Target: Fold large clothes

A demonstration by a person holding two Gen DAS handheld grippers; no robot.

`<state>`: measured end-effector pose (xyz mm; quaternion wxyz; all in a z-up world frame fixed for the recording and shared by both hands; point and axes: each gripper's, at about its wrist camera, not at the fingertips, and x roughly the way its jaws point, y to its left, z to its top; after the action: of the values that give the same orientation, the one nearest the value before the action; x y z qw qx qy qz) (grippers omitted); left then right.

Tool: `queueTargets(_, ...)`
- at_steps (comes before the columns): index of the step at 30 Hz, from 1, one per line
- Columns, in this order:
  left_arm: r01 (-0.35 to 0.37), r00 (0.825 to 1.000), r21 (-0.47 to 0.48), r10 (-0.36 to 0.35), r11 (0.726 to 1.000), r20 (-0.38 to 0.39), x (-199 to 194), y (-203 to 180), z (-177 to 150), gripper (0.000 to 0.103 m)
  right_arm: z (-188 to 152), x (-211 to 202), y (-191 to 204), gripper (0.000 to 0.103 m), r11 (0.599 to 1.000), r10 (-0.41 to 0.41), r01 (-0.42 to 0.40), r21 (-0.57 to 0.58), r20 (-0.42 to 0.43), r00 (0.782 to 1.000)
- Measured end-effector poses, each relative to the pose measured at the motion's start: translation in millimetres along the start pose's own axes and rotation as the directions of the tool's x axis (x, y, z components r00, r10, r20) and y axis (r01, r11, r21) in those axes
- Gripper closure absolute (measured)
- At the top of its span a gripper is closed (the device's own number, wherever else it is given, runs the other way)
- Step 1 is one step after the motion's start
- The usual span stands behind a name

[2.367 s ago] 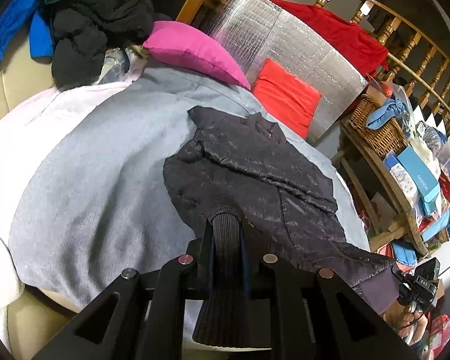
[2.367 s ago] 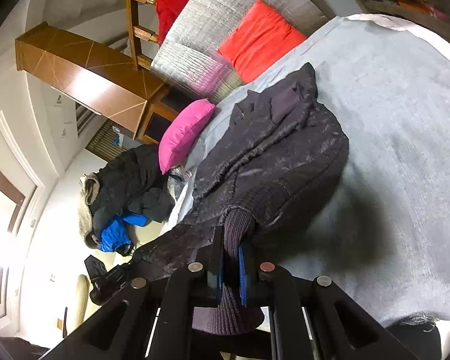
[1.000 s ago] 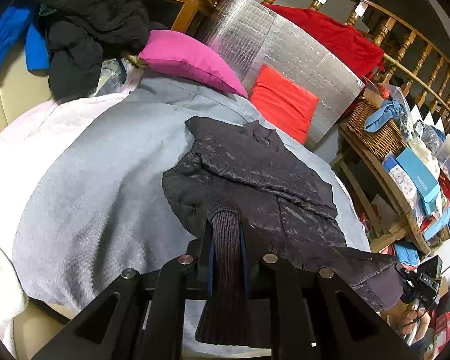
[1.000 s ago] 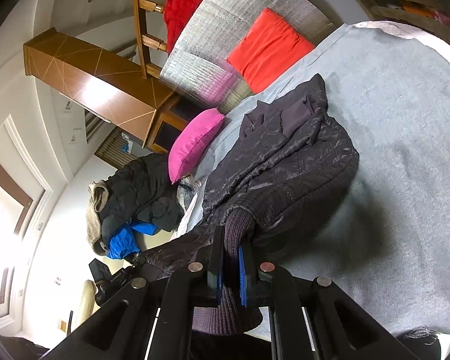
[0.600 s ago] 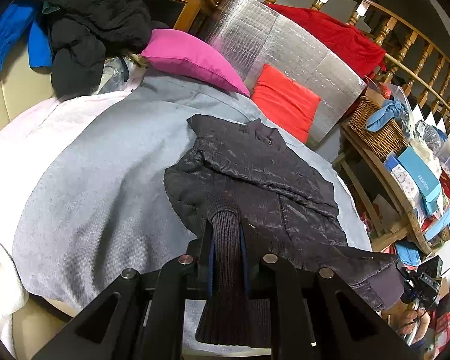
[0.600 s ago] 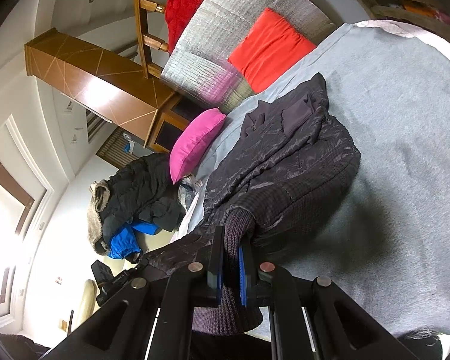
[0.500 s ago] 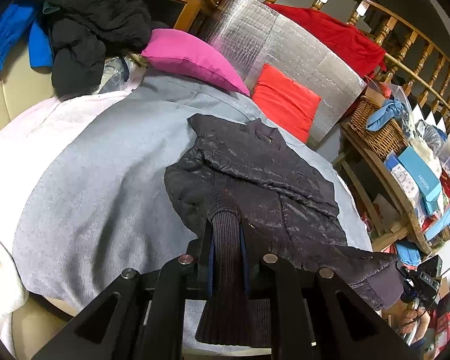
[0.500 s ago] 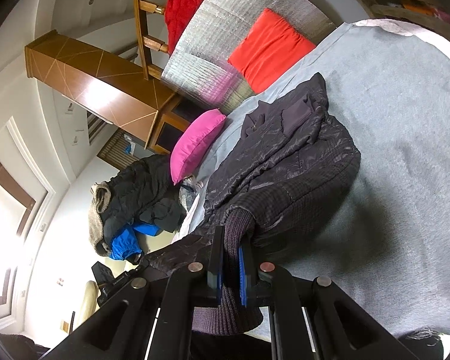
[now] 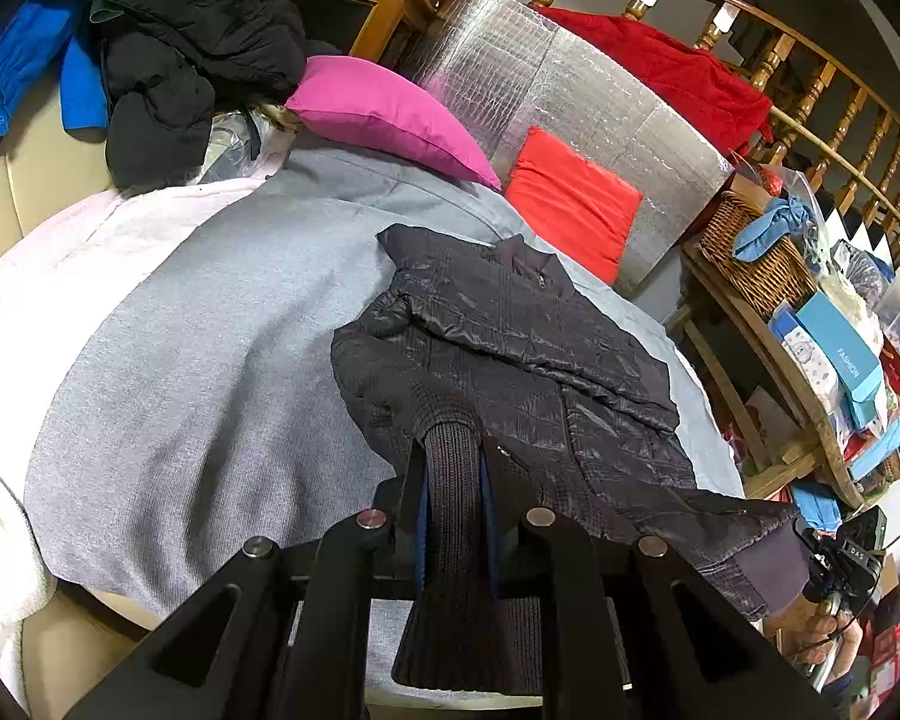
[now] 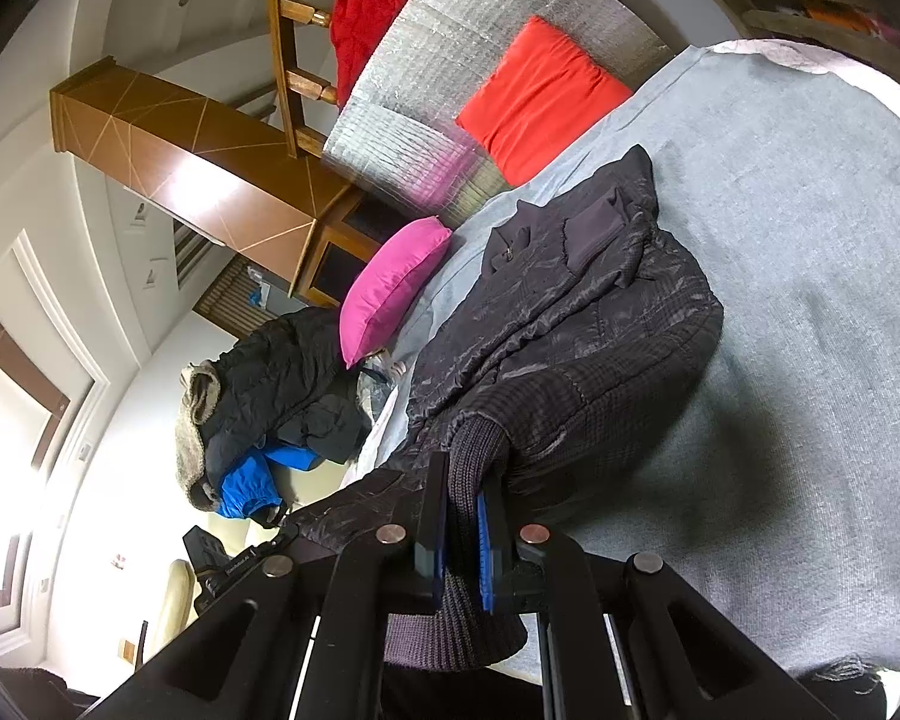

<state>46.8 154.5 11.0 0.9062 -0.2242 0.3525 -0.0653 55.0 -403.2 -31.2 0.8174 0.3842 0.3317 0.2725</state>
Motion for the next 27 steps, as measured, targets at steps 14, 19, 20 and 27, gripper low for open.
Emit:
queueTargets(14,-0.006,1.000,0.002,0.007,1.000,-0.004,-0.3,-0.7,-2.0,0.088,-1.0,0.5,-1.1,0.094,1.000,0.000,0.000,-0.002,-0.007,1.000)
queueTargets(19,-0.007,1.000,0.002,0.007,1.000,-0.004,-0.4,-1.6,-1.7,0.088,-1.5,0.9,-2.9,0.094,1.000,0.002,-0.002,0.000,-0.010,1.000)
queueTargets(20,-0.007,1.000,0.002,0.007,1.000,-0.004,-0.5,-1.5,-1.7,0.088,-1.6,1.0,-2.8,0.094,1.000,0.002,-0.002,0.000,-0.012,1.000)
queueTargets(27,-0.005,1.000,0.001,0.005,1.000,-0.004,-0.2,-1.2,-2.7,0.088,-2.7,1.3,-3.9,0.094,1.000,0.000,0.000,-0.002,-0.016,1.000)
